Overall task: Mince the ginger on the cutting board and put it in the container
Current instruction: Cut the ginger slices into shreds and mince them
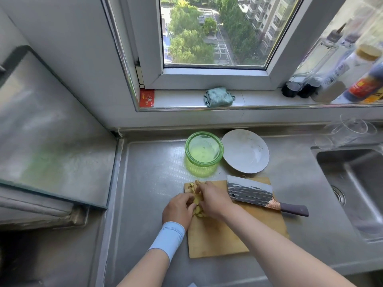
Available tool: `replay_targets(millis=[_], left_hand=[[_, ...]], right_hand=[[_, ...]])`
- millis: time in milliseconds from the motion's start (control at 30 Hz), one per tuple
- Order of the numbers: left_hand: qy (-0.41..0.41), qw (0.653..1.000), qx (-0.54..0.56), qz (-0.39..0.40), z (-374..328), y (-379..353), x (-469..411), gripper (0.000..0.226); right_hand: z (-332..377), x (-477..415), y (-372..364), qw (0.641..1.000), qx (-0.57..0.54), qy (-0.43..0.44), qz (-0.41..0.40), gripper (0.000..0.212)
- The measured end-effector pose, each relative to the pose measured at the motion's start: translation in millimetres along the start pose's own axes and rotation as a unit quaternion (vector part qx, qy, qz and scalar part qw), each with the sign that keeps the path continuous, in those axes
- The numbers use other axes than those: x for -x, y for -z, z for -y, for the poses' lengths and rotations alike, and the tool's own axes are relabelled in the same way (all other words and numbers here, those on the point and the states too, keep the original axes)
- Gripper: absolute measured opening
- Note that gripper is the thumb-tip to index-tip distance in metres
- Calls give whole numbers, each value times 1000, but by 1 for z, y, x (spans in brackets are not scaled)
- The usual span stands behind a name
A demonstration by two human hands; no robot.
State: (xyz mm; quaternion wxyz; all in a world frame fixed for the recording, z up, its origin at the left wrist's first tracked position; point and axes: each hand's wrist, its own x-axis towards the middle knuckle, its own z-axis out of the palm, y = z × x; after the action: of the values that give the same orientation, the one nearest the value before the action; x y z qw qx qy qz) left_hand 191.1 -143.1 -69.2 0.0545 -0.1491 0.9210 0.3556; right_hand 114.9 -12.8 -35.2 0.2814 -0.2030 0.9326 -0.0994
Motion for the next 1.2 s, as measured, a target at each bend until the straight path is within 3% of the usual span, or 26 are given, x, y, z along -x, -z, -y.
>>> replay_targets(millis=[267,533,633,733,800,867,1033,1200], left_hand=[[3,1000,13,1,4,0,-1,15],[-42,998,0,38,6,5,-6,19],[-62,998,7,16,2,11,-10,18],[-79,995,59,-7,-7,15,-16,16],[-75,994,71,40,-16,17,-18,21],[-51,991,88,83,-23,16,-20,20],[32,971,219,94,-39,13,-23,14],[70,951,279,114,-67,4,-20,8]], right_hand=[[5,-4,5,1000,-11,3,22,23],[-19,10,14,982,-170,-78,-12,27],[-29,18,21,969,-221,-107,-27,22],[-31,26,23,934,-329,-133,-34,17],[-28,31,24,905,-400,-143,-31,16],[-26,35,25,879,-454,-144,-33,17],[-21,47,30,813,-550,-167,-93,20],[-36,64,36,754,-617,-194,-113,19]])
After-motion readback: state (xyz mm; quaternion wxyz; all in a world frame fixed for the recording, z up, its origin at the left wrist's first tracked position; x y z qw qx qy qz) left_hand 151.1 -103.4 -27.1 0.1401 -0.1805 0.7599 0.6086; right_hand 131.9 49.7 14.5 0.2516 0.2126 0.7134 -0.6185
